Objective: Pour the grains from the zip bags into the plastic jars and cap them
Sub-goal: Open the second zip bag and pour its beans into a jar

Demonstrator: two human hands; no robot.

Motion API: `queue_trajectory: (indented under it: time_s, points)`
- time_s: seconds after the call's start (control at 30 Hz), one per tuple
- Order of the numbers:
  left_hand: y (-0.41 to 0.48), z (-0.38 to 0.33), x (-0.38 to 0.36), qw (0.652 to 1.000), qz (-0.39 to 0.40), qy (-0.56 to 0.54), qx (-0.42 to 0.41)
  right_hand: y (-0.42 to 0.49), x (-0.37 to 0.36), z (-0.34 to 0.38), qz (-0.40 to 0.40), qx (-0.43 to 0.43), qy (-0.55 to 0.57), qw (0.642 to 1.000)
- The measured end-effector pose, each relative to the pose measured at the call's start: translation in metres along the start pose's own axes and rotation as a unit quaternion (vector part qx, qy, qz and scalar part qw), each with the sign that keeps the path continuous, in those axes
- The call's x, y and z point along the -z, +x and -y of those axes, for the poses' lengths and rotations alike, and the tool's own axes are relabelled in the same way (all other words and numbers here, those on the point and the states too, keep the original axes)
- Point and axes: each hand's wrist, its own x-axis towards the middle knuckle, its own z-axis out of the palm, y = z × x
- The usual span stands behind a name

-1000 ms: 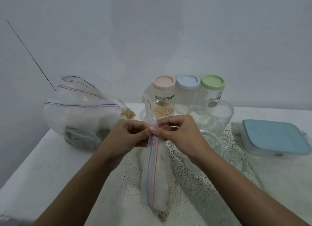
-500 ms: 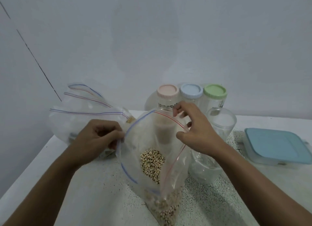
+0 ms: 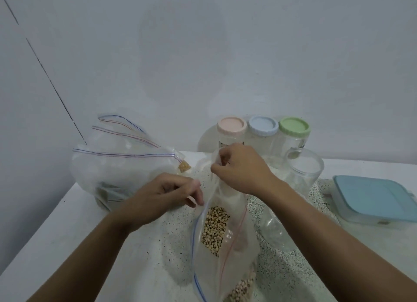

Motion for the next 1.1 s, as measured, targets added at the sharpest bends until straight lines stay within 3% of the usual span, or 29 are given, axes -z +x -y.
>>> queue_trajectory:
  time_s: [0.1,0.17,0.4,0.57,0.93,1.1]
  points:
    - [0.010,0.024,-0.007,0.988,-0.084,-0.077,0.103,-0.004,0.000,-0.007,-0.025,-0.007,0.101,0.995]
    - [0.019,0.033,-0.014,0.985,-0.094,-0.078,0.122,-0.008,0.002,-0.007,-0.041,0.010,0.148,0.988]
    - [0.040,0.043,-0.031,0.998,0.002,-0.020,0.056,-0.030,0.008,-0.003,-0.094,0.093,0.213,0.968]
    - [0.041,0.033,-0.027,0.995,-0.099,0.005,0.022,-0.035,0.024,-0.007,-0.117,0.065,0.336,0.932]
    - [-0.005,-0.027,0.017,0.986,-0.129,0.069,-0.079,-0.047,0.069,0.015,-0.057,0.132,0.506,0.851]
    - [-0.018,-0.033,0.019,0.982,-0.157,0.055,-0.084,-0.043,0.073,0.020,-0.036,0.127,0.504,0.853]
